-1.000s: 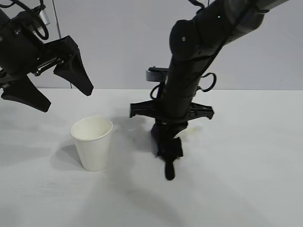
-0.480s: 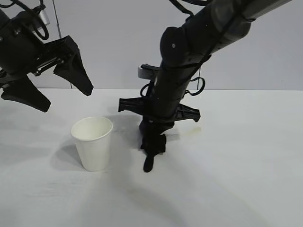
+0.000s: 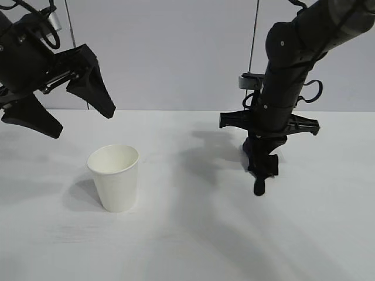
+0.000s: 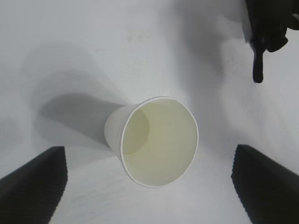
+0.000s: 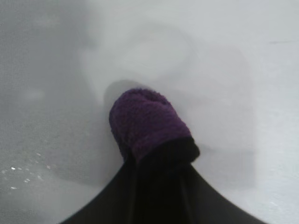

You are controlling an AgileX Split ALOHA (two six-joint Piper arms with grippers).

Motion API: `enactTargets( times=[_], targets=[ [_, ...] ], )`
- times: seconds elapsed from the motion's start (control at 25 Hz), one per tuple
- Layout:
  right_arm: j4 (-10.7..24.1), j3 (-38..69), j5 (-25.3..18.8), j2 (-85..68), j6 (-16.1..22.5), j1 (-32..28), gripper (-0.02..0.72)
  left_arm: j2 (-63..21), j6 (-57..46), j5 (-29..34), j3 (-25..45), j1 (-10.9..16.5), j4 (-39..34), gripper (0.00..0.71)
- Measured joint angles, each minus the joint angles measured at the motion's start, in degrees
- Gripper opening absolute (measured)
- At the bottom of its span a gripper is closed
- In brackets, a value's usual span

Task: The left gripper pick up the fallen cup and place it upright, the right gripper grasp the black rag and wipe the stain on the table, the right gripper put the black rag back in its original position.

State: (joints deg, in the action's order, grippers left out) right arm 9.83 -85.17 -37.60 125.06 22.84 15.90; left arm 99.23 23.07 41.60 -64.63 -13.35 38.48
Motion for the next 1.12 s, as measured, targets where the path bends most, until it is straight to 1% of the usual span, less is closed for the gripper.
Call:
enactTargets(
  times=[0.12,0.24,0.32,0.36,0.44,0.48,0.52,0.6,0.64,0.68,0.72,0.8,0.84,0.96,1.12],
  targets=[
    [0.98,5.74,0.71,-3.34,0.0,0.0,0.103,0.0,0.0,0.0,0.0,0.0,0.0,0.689],
    [0.6,10.75,3.01,-6.09,0.0,0.0,0.103,0.0,0.0,0.0,0.0,0.0,0.0,0.689],
    [-0.27,13.78,4.4,-7.58,0.0,0.18,0.103,0.0,0.0,0.0,0.0,0.0,0.0,0.689],
    [-1.27,14.82,4.78,-8.28,0.0,0.17,0.103,0.0,0.0,0.0,0.0,0.0,0.0,0.689],
    [-3.31,16.34,4.42,-9.3,0.0,0.17,0.109,0.0,0.0,0.05,0.0,0.0,0.0,0.689],
    [-4.23,16.72,4.1,-9.77,0.0,0.17,0.14,0.0,0.0,0.1,0.0,0.0,0.0,0.689],
    [-4.93,16.96,3.62,-10.28,0.0,0.25,0.215,0.0,0.0,0.17,0.0,0.0,0.0,0.689],
    [-5.64,17.35,2.62,-11.78,0.0,0.33,0.446,0.0,0.0,0.3,0.0,0.0,0.0,0.689],
    [-5.85,17.39,2.41,-12.98,-0.14,0.33,0.531,0.0,0.0,0.54,0.0,0.0,0.0,0.689],
    [-6.09,17.39,2.04,-14.11,-0.14,0.33,0.568,0.0,0.0,0.67,0.0,0.0,0.0,0.689],
    [-6.46,17.39,1.51,-15.62,-0.16,0.33,0.59,0.0,0.0,0.79,0.0,0.0,0.0,0.689],
    [-8.25,17.39,0.25,-18.88,-1.06,0.27,0.61,0.0,0.0,1.18,0.0,0.0,0.0,0.689],
    [-9.83,17.39,-0.57,-20.22,-1.93,0.19,0.613,0.0,0.0,1.48,0.0,0.0,0.0,0.689],
    [-13.05,17.45,-2.21,-25.0,-3.78,0.02,0.621,0.0,0.0,1.7,0.0,0.0,0.0,0.689],
    [-14.51,17.5,-4.61,-30.05,-4.53,0.02,0.622,0.0,0.0,1.7,0.0,0.0,0.49,0.689]
  ],
)
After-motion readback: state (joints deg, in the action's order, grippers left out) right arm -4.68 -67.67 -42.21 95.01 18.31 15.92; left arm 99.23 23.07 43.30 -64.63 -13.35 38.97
